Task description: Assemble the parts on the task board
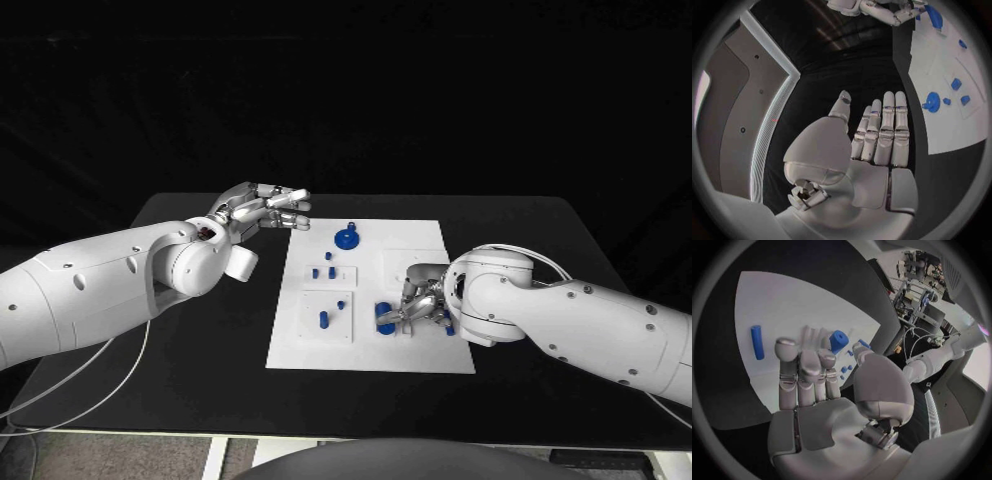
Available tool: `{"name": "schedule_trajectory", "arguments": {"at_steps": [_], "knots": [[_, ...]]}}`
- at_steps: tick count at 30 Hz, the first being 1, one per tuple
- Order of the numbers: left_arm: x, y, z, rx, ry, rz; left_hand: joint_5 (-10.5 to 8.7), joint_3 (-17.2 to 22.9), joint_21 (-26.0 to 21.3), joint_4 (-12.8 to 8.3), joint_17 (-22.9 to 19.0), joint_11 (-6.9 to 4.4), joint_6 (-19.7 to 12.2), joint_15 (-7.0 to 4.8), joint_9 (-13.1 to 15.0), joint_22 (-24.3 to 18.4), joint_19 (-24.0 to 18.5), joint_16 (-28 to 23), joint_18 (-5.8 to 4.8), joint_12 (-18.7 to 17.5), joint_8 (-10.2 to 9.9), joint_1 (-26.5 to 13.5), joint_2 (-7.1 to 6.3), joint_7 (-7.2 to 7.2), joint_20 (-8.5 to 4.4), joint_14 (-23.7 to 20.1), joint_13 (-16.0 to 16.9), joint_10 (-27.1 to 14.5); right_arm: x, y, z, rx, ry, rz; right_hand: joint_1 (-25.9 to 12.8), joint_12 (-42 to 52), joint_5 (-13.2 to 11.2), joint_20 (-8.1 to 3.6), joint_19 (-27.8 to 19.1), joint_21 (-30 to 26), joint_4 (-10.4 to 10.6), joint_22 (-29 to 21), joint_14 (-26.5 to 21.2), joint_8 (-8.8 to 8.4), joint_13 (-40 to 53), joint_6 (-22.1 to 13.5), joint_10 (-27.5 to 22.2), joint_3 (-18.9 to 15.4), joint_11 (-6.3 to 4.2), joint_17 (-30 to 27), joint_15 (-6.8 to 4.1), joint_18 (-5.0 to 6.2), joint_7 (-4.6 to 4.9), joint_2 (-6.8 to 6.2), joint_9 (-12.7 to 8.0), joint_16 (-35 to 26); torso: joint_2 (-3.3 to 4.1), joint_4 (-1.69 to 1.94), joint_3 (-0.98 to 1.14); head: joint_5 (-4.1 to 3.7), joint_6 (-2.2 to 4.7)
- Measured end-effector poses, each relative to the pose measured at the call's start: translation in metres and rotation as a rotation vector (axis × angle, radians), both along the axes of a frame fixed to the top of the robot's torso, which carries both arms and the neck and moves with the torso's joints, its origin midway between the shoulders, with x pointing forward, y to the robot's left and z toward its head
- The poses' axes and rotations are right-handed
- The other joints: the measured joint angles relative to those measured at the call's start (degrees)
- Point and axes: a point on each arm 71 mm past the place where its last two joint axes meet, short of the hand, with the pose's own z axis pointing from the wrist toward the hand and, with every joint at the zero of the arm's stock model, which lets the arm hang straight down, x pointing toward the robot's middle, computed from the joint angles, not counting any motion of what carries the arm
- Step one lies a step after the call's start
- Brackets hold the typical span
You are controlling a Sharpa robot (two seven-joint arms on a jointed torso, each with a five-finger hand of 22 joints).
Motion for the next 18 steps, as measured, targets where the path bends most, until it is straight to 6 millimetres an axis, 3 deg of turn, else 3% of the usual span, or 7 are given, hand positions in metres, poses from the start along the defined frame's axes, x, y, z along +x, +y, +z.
{"name": "schedule_trajectory", "arguments": {"at_steps": [9,14,18], "knots": [[0.0,-0.0006,-0.0008,0.005,0.01,-0.001,0.0,0.0,0.2,0.0,0.0,0.0,0.0,0.0,0.0,-0.2,0.0,0.0,0.0,0.0,0.0,0.0,0.0,0.0,0.0,0.0,0.0,0.0,-0.0013,0.0018,-0.0005,0.018,0.008,0.008,0.9,0.0,0.0,0.0,0.0,-0.2,-1.2,0.0,0.0,0.0,-0.1,0.0,0.0,1.5,0.0,0.0,0.0,0.01,0.0,0.54,0.0,0.0,0.01,-0.01,0.01,-0.11,-0.24],[0.0006,0.0003,-0.0014,0.008,0.015,0.002,0.0,0.0,0.2,0.0,0.0,0.0,0.0,0.0,0.0,-0.2,0.0,0.0,0.0,0.0,0.0,0.0,0.0,0.0,0.0,0.0,0.0,0.0,-0.0001,0.0004,-0.0017,0.019,0.009,0.006,4.3,0.0,0.0,0.0,0.0,-0.5,-5.4,0.0,0.0,0.0,-0.1,0.0,0.0,4.3,0.0,-0.1,0.0,0.0,0.0,2.76,-0.1,0.0,0.01,-0.03,0.03,-0.13,-0.3],[0.0009,0.0008,-0.0018,0.011,0.018,0.004,0.0,0.0,0.2,0.0,0.0,0.0,0.0,0.0,0.0,-0.2,0.0,0.0,0.0,0.0,0.0,0.0,0.0,0.0,0.0,0.0,0.0,0.0,0.0008,0.0002,-0.0032,0.021,0.01,0.005,6.2,0.0,0.0,0.0,0.0,-0.5,-10.5,-0.1,0.0,0.0,-0.1,0.0,0.0,5.0,0.0,-0.1,0.0,0.0,0.0,5.37,-0.1,0.0,0.01,-0.03,0.03,-0.09,-0.33]]}}
